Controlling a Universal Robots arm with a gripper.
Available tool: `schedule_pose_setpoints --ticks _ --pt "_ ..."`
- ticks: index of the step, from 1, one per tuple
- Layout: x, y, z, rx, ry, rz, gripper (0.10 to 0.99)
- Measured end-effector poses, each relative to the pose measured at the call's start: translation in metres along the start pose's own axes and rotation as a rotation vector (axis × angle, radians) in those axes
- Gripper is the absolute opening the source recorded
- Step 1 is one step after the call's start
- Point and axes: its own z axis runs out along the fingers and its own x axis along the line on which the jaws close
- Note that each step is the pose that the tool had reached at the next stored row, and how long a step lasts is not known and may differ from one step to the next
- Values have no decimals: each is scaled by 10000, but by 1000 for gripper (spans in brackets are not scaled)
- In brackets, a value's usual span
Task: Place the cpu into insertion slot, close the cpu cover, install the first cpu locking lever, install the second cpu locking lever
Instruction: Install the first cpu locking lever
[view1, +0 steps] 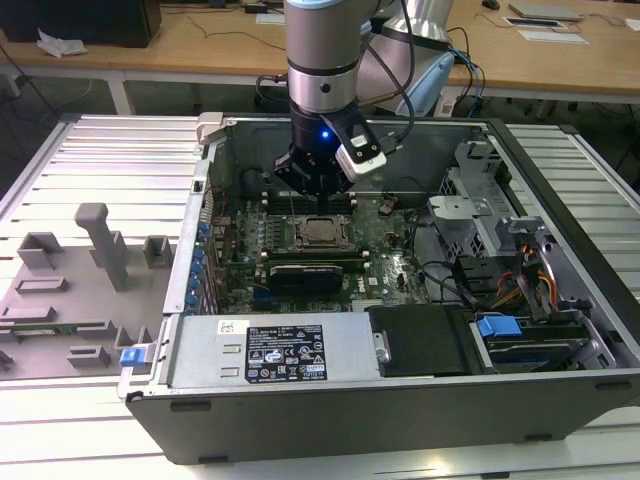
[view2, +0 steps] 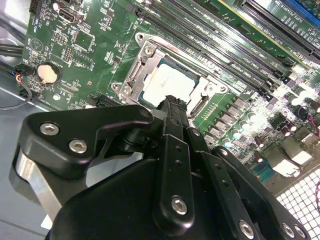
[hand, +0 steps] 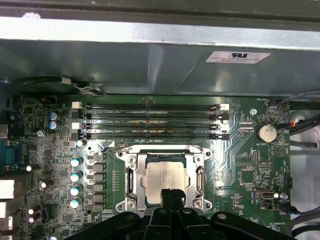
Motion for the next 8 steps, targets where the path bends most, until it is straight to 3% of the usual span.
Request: schedule_pose_setpoints --ticks 8 --pt "128 0 -9 1 0 5 106"
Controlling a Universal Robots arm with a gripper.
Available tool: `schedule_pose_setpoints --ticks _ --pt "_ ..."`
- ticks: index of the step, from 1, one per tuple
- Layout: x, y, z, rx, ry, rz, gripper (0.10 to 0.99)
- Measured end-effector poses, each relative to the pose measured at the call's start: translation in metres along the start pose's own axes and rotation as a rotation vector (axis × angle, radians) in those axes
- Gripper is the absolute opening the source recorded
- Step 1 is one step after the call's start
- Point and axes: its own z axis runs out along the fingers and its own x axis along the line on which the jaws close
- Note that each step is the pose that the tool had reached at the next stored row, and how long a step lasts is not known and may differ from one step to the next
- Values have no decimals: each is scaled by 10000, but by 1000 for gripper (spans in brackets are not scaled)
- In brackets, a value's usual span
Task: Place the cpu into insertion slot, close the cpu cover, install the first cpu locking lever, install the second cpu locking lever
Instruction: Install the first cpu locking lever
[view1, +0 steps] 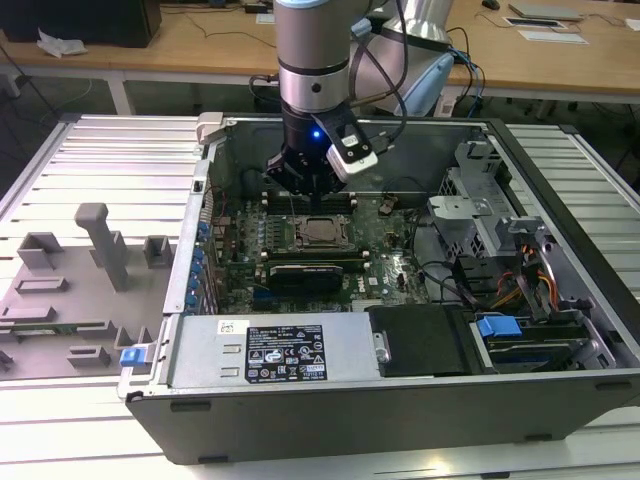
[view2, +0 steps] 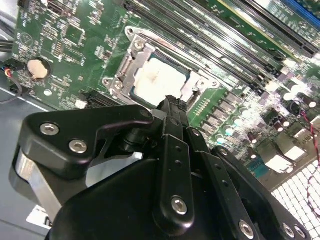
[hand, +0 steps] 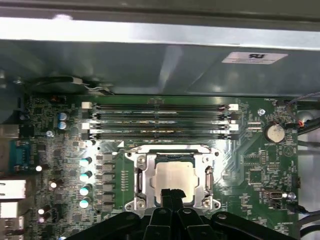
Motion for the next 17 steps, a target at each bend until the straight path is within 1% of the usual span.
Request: schedule_pose_setpoints --ticks 1,6,8,9,12,15,16,17 --pt "20 0 -2 0 0 1 106" --pt "249 2 -18 2 -1 37 106" --pt "300 2 -22 3 -2 50 106" --pt "348 2 -25 4 -2 61 106" --pt "395 3 -28 5 -3 80 106" --pt "406 2 -30 2 -2 90 106" --pt "412 2 -30 -30 -2 94 106" --pt "424 3 -31 -180 -4 104 106"
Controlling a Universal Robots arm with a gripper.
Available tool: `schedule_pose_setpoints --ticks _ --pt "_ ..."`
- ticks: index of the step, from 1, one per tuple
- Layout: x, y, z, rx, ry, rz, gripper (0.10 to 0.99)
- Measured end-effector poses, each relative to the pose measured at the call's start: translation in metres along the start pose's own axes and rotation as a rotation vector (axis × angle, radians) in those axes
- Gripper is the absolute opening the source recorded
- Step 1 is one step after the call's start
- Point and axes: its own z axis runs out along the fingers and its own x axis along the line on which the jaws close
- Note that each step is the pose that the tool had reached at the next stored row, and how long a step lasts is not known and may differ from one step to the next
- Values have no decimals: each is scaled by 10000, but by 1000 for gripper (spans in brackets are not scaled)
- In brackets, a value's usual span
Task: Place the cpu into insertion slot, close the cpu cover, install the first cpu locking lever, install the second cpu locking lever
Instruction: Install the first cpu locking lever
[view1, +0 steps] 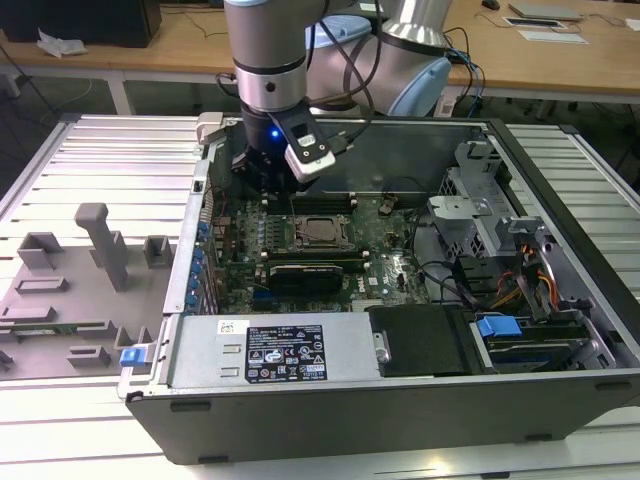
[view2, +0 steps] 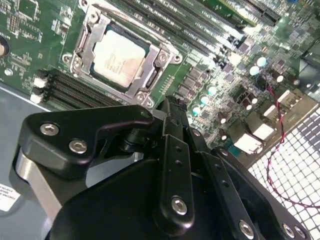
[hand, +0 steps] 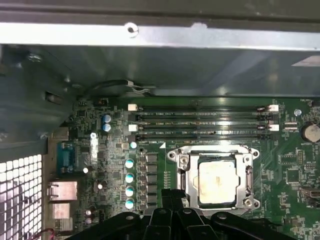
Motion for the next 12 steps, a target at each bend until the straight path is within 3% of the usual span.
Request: schedule_pose_setpoints --ticks 2,4,5,7,12 --pt "21 0 -1 -385 1 29 106" --pt "33 0 -2 -1019 3 74 106" --pt "35 0 -2 -1174 4 85 106" --pt "37 0 -3 -1302 4 96 106" --pt "36 0 -2 -1318 4 96 106"
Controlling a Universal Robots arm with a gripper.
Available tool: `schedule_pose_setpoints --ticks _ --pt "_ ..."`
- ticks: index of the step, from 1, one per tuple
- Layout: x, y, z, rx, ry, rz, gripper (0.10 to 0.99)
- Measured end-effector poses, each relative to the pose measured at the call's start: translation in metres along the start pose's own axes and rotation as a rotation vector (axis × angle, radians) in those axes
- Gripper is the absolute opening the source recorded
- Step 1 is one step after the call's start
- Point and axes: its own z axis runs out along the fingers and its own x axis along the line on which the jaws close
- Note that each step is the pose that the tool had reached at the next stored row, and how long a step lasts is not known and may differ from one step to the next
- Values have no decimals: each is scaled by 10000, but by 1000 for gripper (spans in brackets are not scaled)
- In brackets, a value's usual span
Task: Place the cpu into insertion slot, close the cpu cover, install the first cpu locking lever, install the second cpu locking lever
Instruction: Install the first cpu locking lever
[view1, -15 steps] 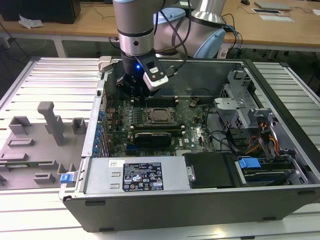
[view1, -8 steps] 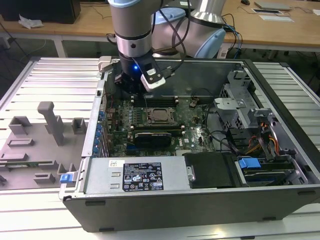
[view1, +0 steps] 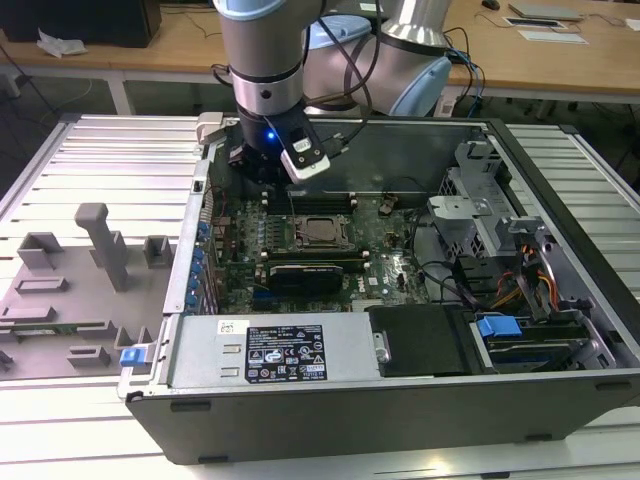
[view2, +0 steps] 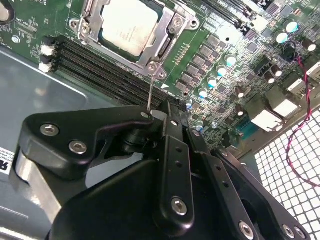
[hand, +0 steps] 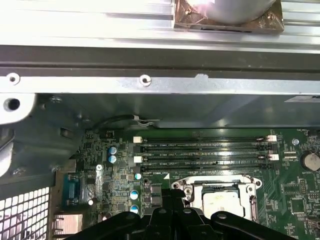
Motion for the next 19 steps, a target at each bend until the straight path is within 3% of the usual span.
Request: schedule_pose_setpoints --ticks 3,4,8,10,13,19 --pt "9 -1 1 -68 2 3 106" --pt "12 -1 3 -207 1 15 106" --pt "19 -1 4 -523 2 38 106" --pt "19 -1 6 -795 2 58 106" --pt "6 -1 7 -796 3 57 106" --pt "-248 -2 32 -795 13 60 106"
